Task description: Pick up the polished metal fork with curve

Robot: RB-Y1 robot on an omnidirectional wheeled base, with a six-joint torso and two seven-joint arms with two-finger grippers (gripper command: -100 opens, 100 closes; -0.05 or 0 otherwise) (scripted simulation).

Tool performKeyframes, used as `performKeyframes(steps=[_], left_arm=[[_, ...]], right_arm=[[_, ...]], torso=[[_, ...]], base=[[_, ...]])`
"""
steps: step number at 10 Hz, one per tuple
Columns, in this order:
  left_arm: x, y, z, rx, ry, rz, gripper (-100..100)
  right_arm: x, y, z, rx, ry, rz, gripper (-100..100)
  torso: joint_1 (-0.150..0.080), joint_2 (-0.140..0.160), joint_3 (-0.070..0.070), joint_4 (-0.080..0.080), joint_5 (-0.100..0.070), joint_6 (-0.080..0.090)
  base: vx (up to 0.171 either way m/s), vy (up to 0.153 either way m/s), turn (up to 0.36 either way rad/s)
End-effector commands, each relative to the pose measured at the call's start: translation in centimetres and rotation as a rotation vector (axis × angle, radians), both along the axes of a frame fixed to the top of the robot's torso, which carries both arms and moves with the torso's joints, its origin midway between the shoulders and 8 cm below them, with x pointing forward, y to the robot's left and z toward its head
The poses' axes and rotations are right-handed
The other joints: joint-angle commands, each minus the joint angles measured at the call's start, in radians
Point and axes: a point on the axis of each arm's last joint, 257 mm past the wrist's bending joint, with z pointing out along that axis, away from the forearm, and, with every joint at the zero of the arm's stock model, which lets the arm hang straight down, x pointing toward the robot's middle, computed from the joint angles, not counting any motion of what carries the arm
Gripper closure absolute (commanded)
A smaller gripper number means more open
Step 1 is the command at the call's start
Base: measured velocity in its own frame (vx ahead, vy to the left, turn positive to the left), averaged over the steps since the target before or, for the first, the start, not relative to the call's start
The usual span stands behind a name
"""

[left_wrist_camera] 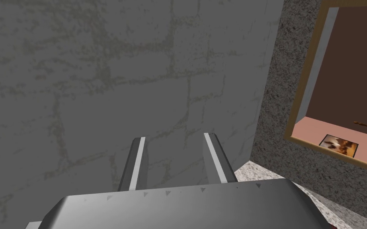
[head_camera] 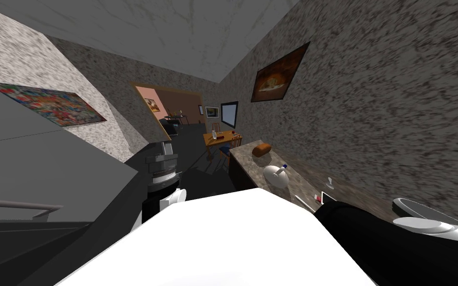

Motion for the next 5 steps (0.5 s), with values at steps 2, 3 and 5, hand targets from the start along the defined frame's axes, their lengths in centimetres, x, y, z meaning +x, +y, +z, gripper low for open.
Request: performKeyframes(steps=[2,3,5], left_arm=[[0.0,0.0,0.0,0.000,0.000,0.000,0],[0.0,0.0,0.0,0.000,0.000,0.000,0],[0.0,0.0,0.0,0.000,0.000,0.000,0]], right_arm=[[0.0,0.0,0.0,0.000,0.000,0.000,100],[0.0,0.0,0.0,0.000,0.000,0.000,100],[1.0,-0.5,0.9,-0.001,0.004,0.009,100]], torso=[[0.000,0.000,0.000,0.000,0.000,0.000],[0.000,0.000,0.000,0.000,0.000,0.000],[0.000,0.000,0.000,0.000,0.000,0.000]], base=[[0.000,0.000,0.000],[0.000,0.000,0.000],[0.001,0.010,-0.039]])
